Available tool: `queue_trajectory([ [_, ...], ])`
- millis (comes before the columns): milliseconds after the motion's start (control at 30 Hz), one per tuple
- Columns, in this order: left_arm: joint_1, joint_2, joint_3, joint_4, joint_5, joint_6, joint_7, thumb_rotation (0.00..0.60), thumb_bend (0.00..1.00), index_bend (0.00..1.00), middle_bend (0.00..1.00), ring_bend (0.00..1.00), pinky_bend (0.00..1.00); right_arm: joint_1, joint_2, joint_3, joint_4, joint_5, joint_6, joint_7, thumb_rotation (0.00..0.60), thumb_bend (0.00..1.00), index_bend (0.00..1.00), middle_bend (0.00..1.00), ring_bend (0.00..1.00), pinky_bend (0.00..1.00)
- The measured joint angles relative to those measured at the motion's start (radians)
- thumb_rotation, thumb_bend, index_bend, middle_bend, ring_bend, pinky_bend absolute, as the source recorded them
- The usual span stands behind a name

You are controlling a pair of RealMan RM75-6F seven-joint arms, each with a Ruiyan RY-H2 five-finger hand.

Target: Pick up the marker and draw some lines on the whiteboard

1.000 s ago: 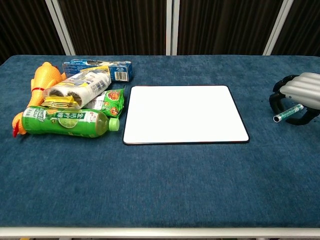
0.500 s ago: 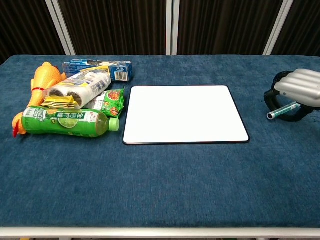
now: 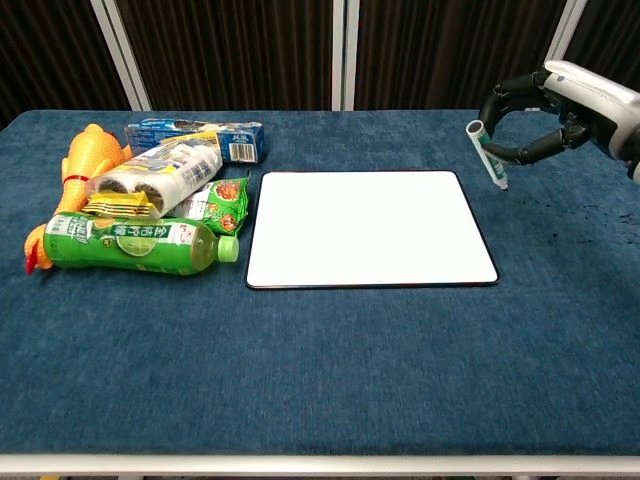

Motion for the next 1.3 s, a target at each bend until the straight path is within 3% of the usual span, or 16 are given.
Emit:
queue_trajectory([
  [233,0.003,-0.004,0.004,0.005,0.002,-0.002,-0.010,0.600,0.03,0.16,0.04,0.03,0.01,0.036,-0.128,0.090,0.013,0.148,-0.169,0.242,0.600,0.45,0.65,0.55,0.31,0.18],
  [567,0.002,-0.011,0.003,0.026,-0.004,-0.013,-0.033,0.600,0.03,0.16,0.04,0.03,0.01,0.074,-0.241,0.135,0.135,0.144,-0.187,0.372,0.600,0.45,0.65,0.55,0.31,0.19],
  [1000,-0.001,-0.020,0.003,0.046,-0.020,-0.035,-0.052,0.600,0.03,0.16,0.04,0.03,0.01,0.147,-0.336,0.131,0.302,0.104,-0.240,0.443,0.600,0.46,0.65,0.55,0.33,0.20],
  [1133,-0.005,-0.024,0.000,0.052,-0.021,-0.039,-0.055,0.600,0.03,0.16,0.04,0.03,0.01,0.134,-0.329,0.096,0.284,0.072,-0.224,0.467,0.600,0.48,0.65,0.55,0.33,0.21],
  [1300,-0.011,-0.029,-0.002,0.058,-0.021,-0.047,-0.053,0.600,0.03,0.16,0.04,0.03,0.01,0.101,-0.278,0.040,0.177,0.027,-0.196,0.471,0.600,0.50,0.65,0.55,0.33,0.21],
])
